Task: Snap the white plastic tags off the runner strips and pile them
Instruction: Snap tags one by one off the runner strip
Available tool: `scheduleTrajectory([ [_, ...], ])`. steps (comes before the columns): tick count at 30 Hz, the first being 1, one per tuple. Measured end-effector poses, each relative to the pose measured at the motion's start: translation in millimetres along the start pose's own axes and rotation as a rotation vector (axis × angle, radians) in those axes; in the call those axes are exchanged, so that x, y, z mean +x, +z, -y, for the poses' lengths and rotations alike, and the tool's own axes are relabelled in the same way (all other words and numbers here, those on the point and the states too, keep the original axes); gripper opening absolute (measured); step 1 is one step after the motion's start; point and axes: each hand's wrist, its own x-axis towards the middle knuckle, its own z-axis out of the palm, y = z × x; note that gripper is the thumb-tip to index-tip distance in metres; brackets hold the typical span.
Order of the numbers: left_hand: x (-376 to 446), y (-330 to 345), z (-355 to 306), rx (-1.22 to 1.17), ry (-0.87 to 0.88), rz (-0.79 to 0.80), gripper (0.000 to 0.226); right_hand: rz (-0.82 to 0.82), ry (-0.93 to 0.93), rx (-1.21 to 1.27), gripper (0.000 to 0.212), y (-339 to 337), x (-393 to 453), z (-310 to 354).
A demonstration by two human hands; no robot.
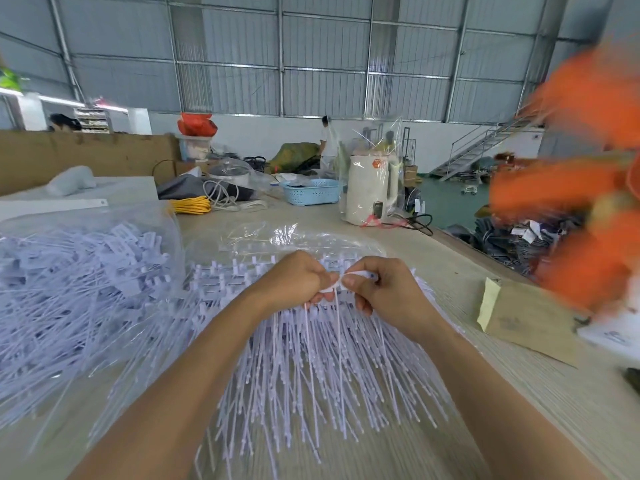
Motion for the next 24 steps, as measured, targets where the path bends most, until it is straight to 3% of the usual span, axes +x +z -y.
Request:
scheduleTrajectory([
  [8,4.1,0.9,-3.1,-0.106,-0.041,-0.068,0.033,-0.073,-0.066,0.002,0.022,3.7,0.4,0.3],
  [13,2.7,0.6,-6.1,-0.184,-0.047,-0.038,0.031,-0.112,-0.159,-0.073,0.015,4.0,0.3,-0.5],
  [16,-2.7,-10.6,-5.5,-0.231,-0.065,0.026,0.042,-0.275,-0.14,-0.18,0.011,-18.4,2.7,-5.9],
  [17,-4.3,-15.6,-4.4,-0.221,-0.07,0.013,0.045,-0.365,-0.067,-0.072,0.012,-32.4,3.8,-8.9],
  [19,-4.9,-20.9,-3.2,-0.16,-0.06,-0.035,0.042,-0.534,0.069,0.387,0.016,-60.6,6.9,-10.9],
  [21,-4.0,-17.9,-4.3,-0.117,-0.04,-0.038,0.039,-0.603,0.123,0.786,0.019,-73.9,9.8,-8.1],
  [24,-1.6,-11.8,-5.9,-0.086,-0.004,-0.018,0.039,-0.515,0.145,0.896,0.016,-69.5,10.1,-4.3],
])
